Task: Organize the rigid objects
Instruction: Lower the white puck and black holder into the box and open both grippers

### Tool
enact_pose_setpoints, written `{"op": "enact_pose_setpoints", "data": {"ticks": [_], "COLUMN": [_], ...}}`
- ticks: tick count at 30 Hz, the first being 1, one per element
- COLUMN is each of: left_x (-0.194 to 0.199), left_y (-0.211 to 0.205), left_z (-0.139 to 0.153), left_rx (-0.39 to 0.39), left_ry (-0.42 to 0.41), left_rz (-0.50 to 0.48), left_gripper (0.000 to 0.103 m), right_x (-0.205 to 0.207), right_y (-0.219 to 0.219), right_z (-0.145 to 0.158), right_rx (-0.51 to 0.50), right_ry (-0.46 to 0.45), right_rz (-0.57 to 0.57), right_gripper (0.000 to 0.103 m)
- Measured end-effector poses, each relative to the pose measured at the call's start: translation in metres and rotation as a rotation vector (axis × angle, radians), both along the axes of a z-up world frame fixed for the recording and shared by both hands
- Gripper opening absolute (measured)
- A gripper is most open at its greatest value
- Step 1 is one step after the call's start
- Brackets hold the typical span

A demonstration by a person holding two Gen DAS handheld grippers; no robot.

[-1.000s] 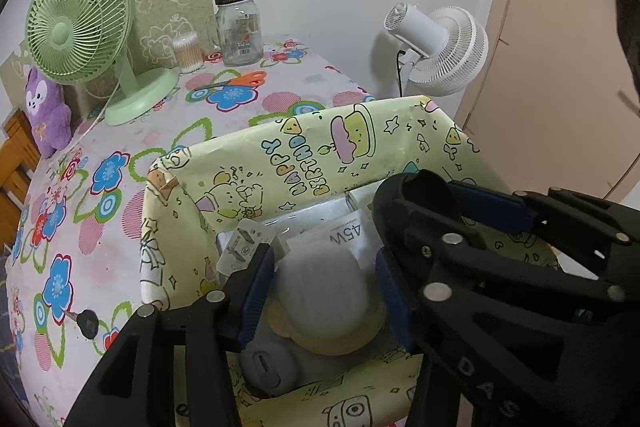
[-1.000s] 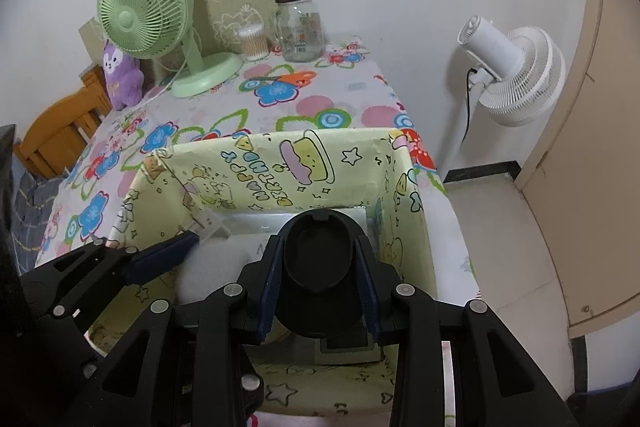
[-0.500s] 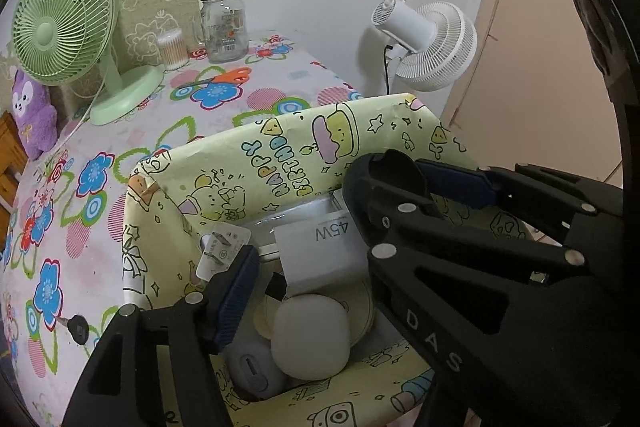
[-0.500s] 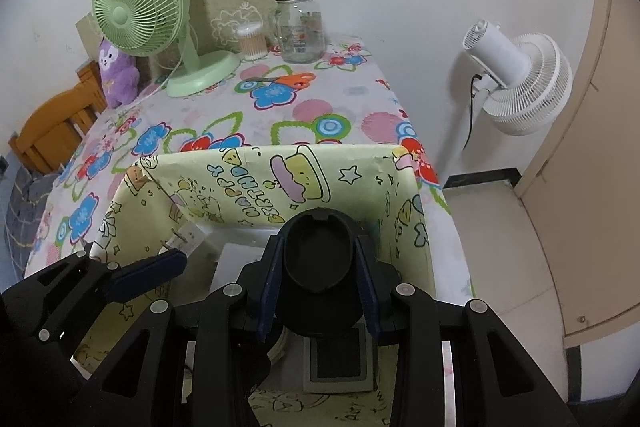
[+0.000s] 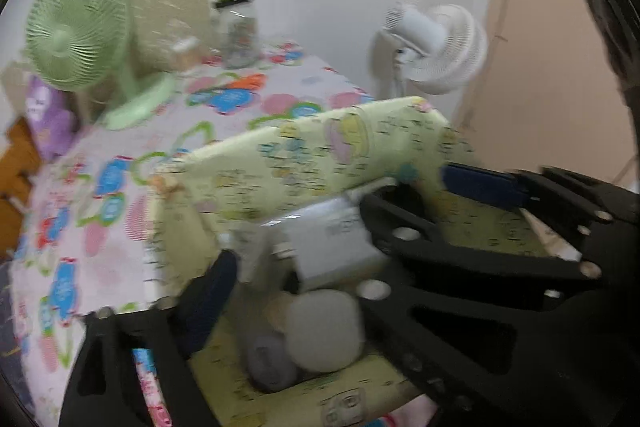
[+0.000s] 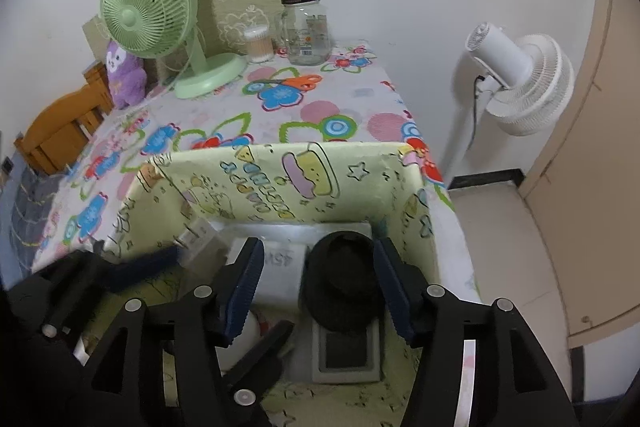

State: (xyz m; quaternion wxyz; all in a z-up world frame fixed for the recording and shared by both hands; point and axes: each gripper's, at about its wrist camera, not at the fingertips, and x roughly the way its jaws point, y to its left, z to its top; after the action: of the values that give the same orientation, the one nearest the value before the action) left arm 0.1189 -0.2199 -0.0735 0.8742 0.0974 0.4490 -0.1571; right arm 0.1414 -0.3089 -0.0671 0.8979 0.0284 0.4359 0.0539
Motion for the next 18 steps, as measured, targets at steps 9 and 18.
{"op": "enact_pose_setpoints", "data": {"ticks": [9,18], "left_x": [-0.019,-0.039], "left_y": [0.012,0.028], "left_z": [0.010,0.022], "left_rx": [0.002,-0.001], "left_ry": [-0.027,-0.064], "left_rz": [-0.006,0.003], "left_gripper": [0.094,0.094], "right_x": [-0.019,-0.041], "right_y": [0.006,0.021], "right_z": [0.006,0.018], "right_rx": [0.024,0.028], "right_ry": [0.008,-0.013], "right_rz": [-0.026,-0.038], "right_gripper": [0.066,0.070]}}
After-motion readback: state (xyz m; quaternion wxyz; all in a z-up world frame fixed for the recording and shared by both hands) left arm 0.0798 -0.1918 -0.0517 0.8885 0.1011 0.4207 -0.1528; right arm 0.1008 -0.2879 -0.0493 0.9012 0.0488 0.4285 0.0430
